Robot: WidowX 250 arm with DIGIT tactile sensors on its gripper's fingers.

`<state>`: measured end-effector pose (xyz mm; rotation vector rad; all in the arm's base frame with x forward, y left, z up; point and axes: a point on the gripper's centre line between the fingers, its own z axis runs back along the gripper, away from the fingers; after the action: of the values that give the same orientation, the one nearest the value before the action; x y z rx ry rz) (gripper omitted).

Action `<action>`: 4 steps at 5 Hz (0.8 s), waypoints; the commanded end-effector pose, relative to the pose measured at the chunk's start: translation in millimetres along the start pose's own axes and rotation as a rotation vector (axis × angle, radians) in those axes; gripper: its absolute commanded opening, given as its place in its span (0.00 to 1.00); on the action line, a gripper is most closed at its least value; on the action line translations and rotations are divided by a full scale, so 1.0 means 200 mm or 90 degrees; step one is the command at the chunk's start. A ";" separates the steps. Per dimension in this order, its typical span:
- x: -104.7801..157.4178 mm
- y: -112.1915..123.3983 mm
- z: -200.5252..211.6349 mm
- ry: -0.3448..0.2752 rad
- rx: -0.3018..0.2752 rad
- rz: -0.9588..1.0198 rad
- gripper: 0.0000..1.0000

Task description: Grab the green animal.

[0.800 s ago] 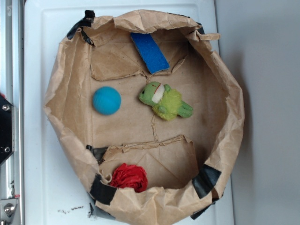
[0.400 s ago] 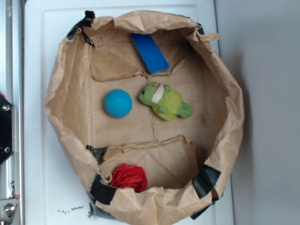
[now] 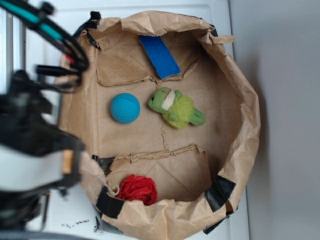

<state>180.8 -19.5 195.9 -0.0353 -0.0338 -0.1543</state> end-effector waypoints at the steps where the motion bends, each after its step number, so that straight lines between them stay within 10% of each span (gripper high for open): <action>1: 0.12 0.12 0.03 -0.051 0.058 -0.024 1.00; 3: 0.12 0.12 0.03 -0.051 0.058 -0.024 1.00; 4: 0.10 0.12 -0.04 -0.097 -0.002 -0.115 1.00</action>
<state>202.9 0.2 179.2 -0.0530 -0.1503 -0.3481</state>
